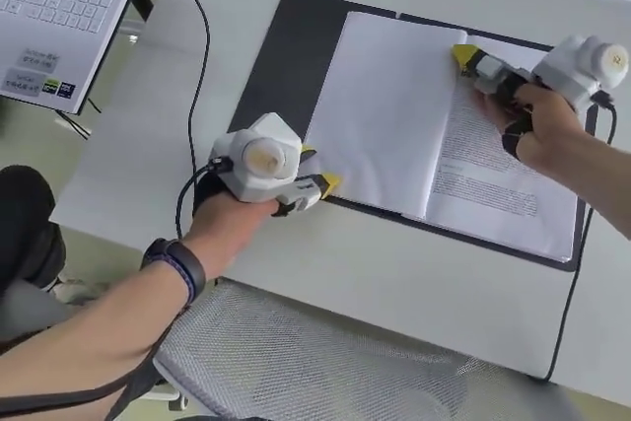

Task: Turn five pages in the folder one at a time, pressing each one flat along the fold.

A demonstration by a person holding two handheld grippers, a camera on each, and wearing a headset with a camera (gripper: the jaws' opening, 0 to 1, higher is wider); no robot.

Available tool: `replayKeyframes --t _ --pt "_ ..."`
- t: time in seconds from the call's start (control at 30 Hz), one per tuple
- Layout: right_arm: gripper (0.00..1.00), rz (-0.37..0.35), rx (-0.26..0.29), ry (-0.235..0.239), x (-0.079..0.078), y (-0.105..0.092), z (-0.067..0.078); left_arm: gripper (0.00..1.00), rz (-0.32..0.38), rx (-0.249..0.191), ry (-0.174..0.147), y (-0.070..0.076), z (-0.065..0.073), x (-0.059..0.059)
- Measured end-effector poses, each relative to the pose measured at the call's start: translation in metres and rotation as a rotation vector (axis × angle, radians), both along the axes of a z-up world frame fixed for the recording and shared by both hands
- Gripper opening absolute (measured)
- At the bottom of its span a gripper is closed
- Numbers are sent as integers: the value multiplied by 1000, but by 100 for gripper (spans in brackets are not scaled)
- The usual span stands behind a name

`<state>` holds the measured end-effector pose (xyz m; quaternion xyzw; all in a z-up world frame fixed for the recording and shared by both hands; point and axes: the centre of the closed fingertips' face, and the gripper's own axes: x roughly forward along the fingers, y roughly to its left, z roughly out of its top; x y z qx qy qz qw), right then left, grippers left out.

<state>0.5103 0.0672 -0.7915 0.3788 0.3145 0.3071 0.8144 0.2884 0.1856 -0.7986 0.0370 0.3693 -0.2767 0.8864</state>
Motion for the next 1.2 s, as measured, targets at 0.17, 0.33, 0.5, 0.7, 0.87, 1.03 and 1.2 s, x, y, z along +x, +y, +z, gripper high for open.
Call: replayKeyframes --t 0.17,0.33,0.5,0.7,0.87,1.03,1.2 --pt "0 -61 15 22 28 -6 -10 31 -2 -1 4 0 -1 1" --pt "0 -102 26 36 42 -8 -12 30 0 -2 5 1 -1 2" --pt "0 -130 34 46 50 -9 -13 30 4 -4 6 1 -1 3" --pt "0 -115 30 36 47 -8 -12 29 6 -5 8 2 -4 4" --pt "0 -68 28 33 36 -5 -13 29 5 -3 7 2 -4 4" --pt "0 -10 22 25 18 -4 -14 27 12 -10 10 4 -5 6" --pt "0 46 20 15 -7 -3 -11 28 12 -11 8 3 -5 5"
